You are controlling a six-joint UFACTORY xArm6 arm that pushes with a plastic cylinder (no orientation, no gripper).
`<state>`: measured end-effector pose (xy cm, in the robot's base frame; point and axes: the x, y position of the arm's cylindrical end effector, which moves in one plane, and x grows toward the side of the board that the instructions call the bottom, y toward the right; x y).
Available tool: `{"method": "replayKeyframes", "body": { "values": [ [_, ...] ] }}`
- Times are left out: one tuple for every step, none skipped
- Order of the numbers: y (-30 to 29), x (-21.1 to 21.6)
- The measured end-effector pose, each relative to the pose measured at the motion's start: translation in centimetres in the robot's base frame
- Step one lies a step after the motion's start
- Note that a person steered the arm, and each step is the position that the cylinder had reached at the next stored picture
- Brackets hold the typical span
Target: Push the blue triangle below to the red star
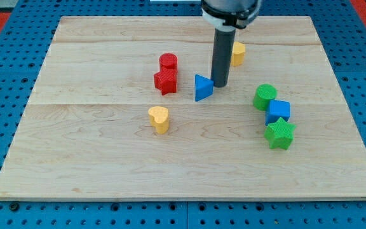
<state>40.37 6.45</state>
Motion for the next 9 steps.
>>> {"method": "replayKeyframes", "body": {
  "values": [
    [0.0, 0.5],
    [0.0, 0.9],
    [-1.0, -0.3],
    [-2.4, 1.3],
    [-2.8, 3.4],
    [-4.1, 3.4],
    [-4.2, 2.0],
    [-4.2, 0.5],
    [-4.2, -0.8]
  ]
}}
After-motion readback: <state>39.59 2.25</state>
